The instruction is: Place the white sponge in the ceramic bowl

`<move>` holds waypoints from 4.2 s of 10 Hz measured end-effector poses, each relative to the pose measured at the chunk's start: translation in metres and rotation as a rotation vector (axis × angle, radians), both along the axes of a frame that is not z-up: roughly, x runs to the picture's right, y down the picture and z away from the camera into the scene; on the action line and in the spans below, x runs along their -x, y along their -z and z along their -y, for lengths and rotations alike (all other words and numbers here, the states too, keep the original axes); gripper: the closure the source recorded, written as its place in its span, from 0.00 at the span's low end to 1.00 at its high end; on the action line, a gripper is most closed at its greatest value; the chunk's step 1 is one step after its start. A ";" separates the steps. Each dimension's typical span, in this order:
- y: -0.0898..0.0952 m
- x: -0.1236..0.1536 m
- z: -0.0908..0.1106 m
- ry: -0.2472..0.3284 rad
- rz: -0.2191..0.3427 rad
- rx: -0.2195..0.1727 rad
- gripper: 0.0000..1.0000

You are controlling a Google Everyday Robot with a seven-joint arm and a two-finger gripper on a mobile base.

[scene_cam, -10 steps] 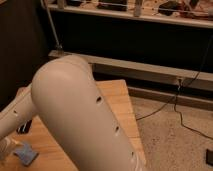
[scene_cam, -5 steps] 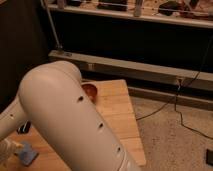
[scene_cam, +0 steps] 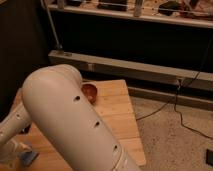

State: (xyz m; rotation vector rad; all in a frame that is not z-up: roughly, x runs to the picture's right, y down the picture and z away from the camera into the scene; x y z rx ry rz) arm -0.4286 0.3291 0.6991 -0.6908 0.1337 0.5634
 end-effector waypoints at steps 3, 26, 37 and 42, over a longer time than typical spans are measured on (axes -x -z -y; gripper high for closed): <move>-0.004 -0.006 0.012 -0.051 -0.022 -0.012 0.35; -0.030 -0.001 0.007 -0.040 -0.035 -0.052 0.35; -0.036 -0.003 0.010 -0.043 0.028 -0.028 0.82; -0.019 -0.012 0.058 -0.039 0.065 -0.090 0.82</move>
